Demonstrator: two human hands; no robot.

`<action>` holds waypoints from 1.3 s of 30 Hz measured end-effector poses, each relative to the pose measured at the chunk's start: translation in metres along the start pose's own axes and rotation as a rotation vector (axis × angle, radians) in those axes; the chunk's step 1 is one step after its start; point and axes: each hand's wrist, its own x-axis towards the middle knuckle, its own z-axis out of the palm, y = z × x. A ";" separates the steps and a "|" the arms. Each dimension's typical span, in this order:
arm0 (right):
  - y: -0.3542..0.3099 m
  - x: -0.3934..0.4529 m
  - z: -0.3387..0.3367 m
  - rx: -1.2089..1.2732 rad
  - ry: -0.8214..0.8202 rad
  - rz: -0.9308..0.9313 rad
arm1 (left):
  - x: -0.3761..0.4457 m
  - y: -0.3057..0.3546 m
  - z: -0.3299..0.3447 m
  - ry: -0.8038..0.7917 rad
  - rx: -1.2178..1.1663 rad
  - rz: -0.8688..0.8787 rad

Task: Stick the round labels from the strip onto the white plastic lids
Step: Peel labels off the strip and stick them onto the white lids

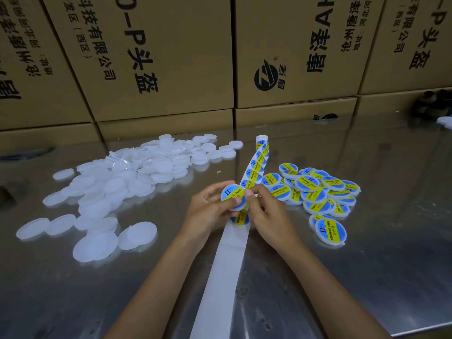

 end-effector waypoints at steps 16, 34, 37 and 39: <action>0.005 0.009 0.001 0.269 -0.134 0.168 | -0.001 0.000 0.002 0.055 0.050 0.024; 0.023 0.031 -0.052 1.089 0.444 0.607 | -0.001 0.003 -0.001 0.111 0.135 -0.074; 0.022 0.032 -0.051 1.080 0.435 0.604 | 0.001 -0.001 -0.003 0.104 0.169 -0.078; 0.022 0.032 -0.049 1.049 0.411 0.589 | 0.002 -0.003 -0.004 0.102 0.194 -0.077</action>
